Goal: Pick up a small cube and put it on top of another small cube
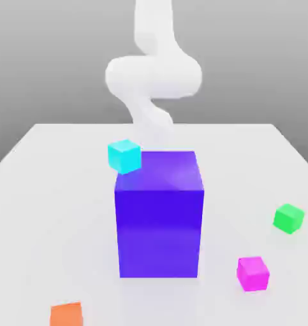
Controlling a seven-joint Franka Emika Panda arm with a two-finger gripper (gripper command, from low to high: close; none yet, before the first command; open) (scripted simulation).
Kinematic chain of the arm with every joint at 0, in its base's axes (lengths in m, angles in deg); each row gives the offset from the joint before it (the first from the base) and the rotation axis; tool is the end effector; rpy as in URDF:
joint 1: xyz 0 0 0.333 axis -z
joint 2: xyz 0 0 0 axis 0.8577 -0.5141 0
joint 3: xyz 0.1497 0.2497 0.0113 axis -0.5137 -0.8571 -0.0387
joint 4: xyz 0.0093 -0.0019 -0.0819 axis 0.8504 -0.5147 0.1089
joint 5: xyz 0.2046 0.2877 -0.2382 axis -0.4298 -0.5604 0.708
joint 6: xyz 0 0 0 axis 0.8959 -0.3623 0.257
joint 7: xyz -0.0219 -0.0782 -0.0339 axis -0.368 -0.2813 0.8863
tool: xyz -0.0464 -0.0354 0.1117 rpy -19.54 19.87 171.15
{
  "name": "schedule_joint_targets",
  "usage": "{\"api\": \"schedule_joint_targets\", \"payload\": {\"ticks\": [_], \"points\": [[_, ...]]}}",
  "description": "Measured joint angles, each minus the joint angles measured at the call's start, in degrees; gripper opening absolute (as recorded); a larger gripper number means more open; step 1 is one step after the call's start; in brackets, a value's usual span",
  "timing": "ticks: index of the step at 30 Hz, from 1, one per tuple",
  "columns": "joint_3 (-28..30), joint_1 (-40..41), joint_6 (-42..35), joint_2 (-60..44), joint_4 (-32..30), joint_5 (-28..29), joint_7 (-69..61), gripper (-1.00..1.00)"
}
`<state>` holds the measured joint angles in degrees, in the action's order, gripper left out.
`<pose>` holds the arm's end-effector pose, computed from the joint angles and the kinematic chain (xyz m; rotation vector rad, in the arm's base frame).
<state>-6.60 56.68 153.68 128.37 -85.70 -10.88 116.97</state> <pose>0.4433 0.0209 0.6342 -2.5952 0.8699 -0.9807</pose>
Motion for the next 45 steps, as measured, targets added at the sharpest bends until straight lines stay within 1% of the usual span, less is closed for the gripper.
{"api": "schedule_joint_targets", "payload": {"ticks": [5, 11, 20, 23, 25, 29, 30, 37, 42, 45], "points": [[-0.4, -4.7, 5.1, -10.8, -3.2, 2.7, -11.4, 0.0], [-0.8, -9.9, 11.1, -23.3, -6.9, 4.5, -25.7, 0.0], [-3.5, -16.9, 20.2, -41.9, -12.6, 3.5, -49.6, 0.0], [-5.8, -17.1, 23.3, -48.0, -14.4, 2.6, -58.0, 0.0], [-6.6, -17.1, 25.9, -52.1, -14.8, 3.0, -60.6, 0.0], [-4.7, -18.8, 32.3, -60.4, -13.5, 5.4, -59.7, 0.0], [-4.2, -19.1, 33.6, -62.1, -13.1, 6.1, -59.3, -1.0], [-4.1, -19.2, 33.6, -62.3, -13.1, 6.2, -59.2, -1.0], [-6.6, -17.4, 26.5, -53.3, -15.0, 3.0, -61.7, -1.0], [-10.6, -20.1, 23.5, -48.3, -16.8, 0.6, -61.9, -1.0]]}}
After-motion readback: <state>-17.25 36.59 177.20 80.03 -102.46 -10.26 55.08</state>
